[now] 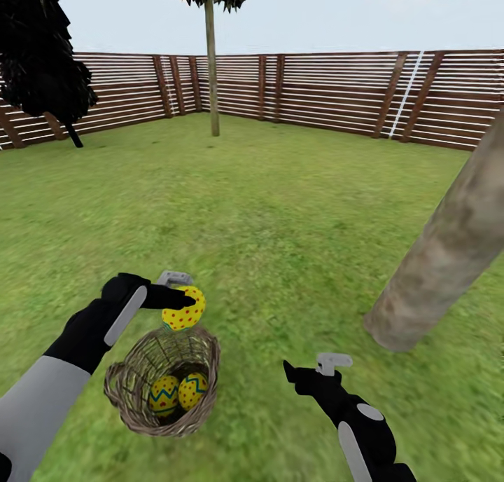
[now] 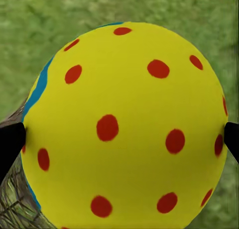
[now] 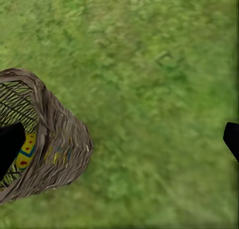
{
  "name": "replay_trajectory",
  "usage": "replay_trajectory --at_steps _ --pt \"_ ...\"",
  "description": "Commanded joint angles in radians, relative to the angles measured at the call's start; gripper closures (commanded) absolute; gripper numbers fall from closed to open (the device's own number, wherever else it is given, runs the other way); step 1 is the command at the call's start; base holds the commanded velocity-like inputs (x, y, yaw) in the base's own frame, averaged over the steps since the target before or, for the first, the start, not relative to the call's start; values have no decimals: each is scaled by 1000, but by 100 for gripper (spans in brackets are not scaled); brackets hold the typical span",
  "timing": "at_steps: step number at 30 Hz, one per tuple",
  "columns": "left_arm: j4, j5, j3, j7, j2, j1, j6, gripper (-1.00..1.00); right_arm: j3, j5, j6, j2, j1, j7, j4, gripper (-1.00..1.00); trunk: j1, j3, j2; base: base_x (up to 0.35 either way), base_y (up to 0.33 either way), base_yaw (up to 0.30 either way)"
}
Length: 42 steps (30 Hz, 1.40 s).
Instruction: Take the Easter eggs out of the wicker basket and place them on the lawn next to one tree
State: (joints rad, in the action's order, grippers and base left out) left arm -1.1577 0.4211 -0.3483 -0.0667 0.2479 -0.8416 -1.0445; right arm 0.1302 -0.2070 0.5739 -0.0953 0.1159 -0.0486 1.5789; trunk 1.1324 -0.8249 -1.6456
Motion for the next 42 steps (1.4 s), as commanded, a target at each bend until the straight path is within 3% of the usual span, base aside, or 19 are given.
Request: replay_trajectory --at_steps 1,10,14,17,20,23,28,31,33,35,38,42 --pt "-5 -8 -1 -7 1 -1 -3 100 0 -8 4 0 1 -5 1 -100 0 0 0 0 0 -214" --pt "-76 -7 -2 -6 0 11 -3 100 -1 -8 5 -1 1 -5 -8 -100 0 11 0 0 0 -216" --pt "-135 -8 -2 -2 -1 43 -3 100 -1 -8 6 0 1 -5 -9 -100 -15 28 28 0 0 -219" --pt "-143 -8 -4 40 -8 48 -3 100 -3 -13 6 1 1 -5 -10 -100 -27 41 49 0 0 -219" --pt "-140 -9 -7 112 -12 50 -3 100 -35 -35 6 2 2 -4 -11 -100 -38 53 70 0 0 -219" --pt "-136 -12 -12 134 -13 50 -3 100 -54 -50 6 7 2 -4 -11 -100 -50 66 91 0 0 -220" --pt "-58 -13 -15 139 -15 50 -3 100 -102 -57 7 12 2 -4 -13 -100 -69 88 126 0 0 -222" --pt "12 -14 -17 138 -30 50 -3 100 -177 -61 7 11 2 -4 -13 -100 -81 100 147 0 0 -222" --pt "70 -14 -17 137 -53 50 -2 100 -215 -96 8 11 2 -4 -13 -100 -88 109 161 0 0 -222" --pt "116 -14 -17 134 -73 50 2 100 -229 -135 8 12 2 -6 -13 -100 -96 118 175 0 0 -222" --pt "174 -11 -17 128 -98 49 13 100 -237 -159 8 12 2 -6 -15 -100 -107 130 196 0 0 -222" --pt "228 -8 -17 124 -119 49 17 100 -239 -166 8 12 2 -6 -19 -100 -123 147 224 0 0 -222"
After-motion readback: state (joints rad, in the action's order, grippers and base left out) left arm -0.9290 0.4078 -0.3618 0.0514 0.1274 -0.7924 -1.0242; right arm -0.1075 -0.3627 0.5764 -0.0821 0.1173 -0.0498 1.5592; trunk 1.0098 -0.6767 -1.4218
